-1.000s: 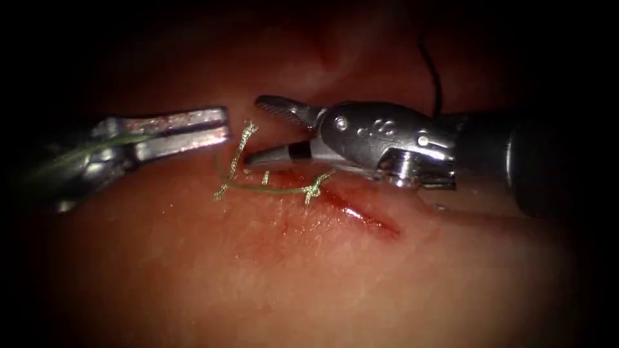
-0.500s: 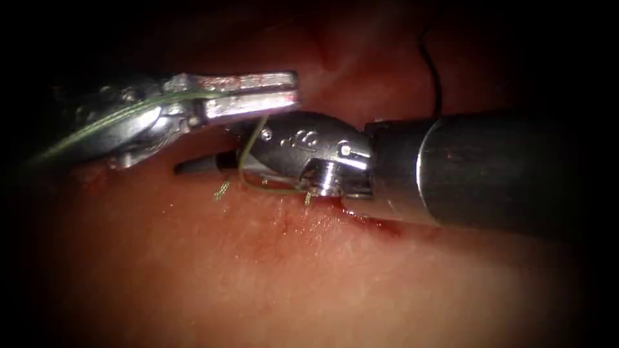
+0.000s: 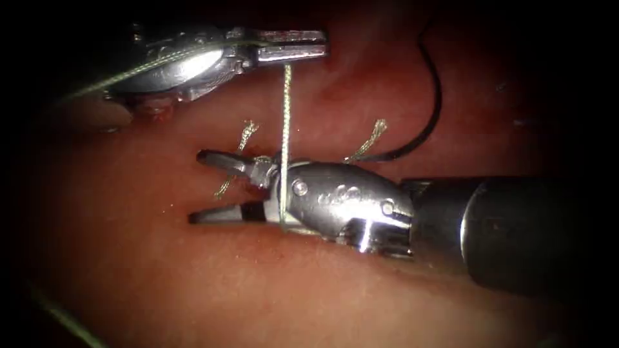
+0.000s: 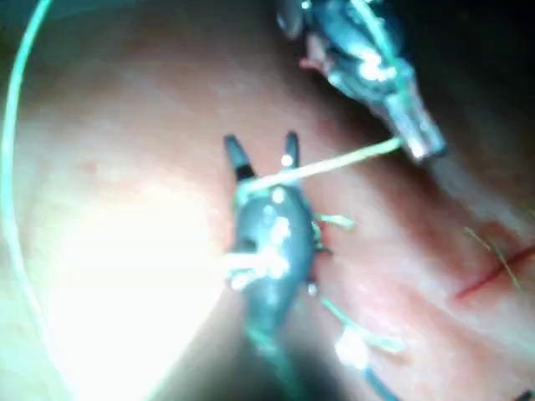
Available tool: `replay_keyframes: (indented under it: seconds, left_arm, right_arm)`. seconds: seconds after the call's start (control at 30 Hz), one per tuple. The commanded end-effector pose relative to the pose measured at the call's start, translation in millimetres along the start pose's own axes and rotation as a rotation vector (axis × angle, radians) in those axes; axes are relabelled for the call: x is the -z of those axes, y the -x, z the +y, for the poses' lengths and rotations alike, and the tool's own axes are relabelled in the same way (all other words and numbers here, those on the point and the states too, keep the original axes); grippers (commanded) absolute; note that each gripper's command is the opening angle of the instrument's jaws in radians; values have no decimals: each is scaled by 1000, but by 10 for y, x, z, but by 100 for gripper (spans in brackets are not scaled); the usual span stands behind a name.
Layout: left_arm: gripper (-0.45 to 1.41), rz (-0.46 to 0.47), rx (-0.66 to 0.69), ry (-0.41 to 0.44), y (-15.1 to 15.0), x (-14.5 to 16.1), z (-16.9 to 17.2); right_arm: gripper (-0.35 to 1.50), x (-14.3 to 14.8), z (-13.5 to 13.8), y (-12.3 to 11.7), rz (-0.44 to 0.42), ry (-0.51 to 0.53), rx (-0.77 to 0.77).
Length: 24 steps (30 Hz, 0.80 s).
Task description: Wound Closure
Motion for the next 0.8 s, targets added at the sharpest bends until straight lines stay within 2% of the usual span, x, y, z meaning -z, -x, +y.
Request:
replay_keyframes:
  seconds: [0.03,0.2,0.23,0.33,0.43,0.53,0.8]
  left_arm:
    - [-45,-2,1,0,12,-8,-5]
    - [-45,-4,24,16,52,-21,-6]
    - [-45,-3,27,27,66,-26,-3]
    - [-45,-3,39,40,82,-32,3]
    - [-45,-4,46,52,98,-37,8]
    - [-45,-5,50,60,110,-39,12]
    - [-45,-3,43,86,126,-33,28]
  right_arm:
    - [29,0,1,7,18,5,-7]
    - [29,11,-3,11,78,0,-31]
    - [27,22,-2,11,111,-3,-48]
    - [25,38,-2,14,157,16,-88]
    - [15,50,-4,22,197,38,-132]
    - [8,56,-5,30,252,43,-203]
    - [13,71,6,47,340,124,-471]
